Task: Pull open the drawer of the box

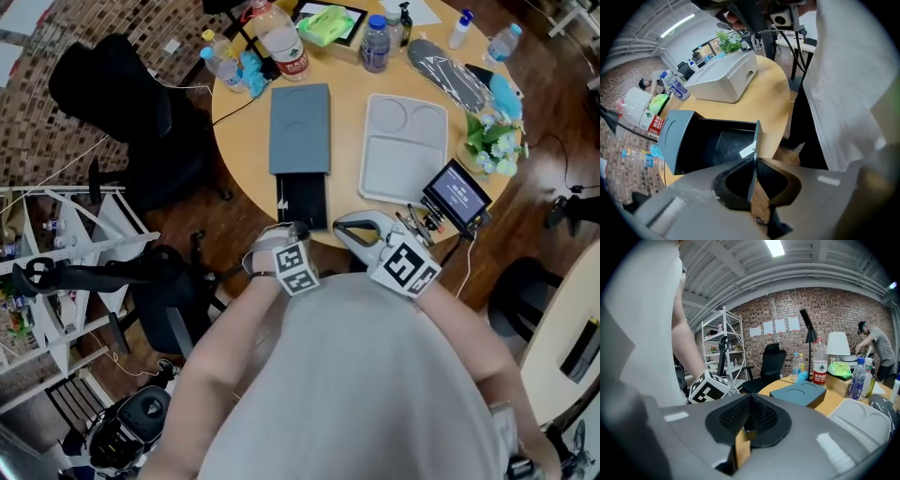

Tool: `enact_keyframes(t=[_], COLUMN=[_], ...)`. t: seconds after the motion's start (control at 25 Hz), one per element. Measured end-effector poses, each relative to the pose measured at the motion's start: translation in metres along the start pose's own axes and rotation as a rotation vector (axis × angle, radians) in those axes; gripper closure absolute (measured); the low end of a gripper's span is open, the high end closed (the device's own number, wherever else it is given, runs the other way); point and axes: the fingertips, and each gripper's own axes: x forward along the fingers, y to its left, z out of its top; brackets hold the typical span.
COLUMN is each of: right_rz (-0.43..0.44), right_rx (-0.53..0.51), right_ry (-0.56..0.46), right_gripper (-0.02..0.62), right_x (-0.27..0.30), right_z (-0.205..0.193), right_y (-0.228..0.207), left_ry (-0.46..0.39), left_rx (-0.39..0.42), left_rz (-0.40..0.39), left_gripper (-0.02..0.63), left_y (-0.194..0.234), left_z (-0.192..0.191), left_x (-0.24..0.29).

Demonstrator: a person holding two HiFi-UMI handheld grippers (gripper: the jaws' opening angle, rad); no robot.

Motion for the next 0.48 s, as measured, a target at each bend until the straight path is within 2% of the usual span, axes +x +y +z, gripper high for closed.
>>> enact_keyframes(t=[0.12, 0.28, 0.48], right_rz=[-0.021, -0.062, -0.109], right_rx=[0.016, 0.053, 0.065], right_ry=[0.022, -0.015, -0.029], right_gripper=[0.589, 0.589, 0.589], right_x=[-0.003, -0.004, -0.011], right_z=[-0.004, -0.007, -0.008], right_y=[0.006, 0.012, 0.017], left_ry=[0.005, 0.019, -0.004], left_rx=[0.029, 0.004, 0.010], left_rz=[-0.035, -0.105, -0.081], left_gripper=[0.575, 0.575, 0.571], left_y=[-0.004, -0.010, -0.014], left_z=[-0.002, -0.005, -0.002], left_x=[-0.001, 0.003, 0.008])
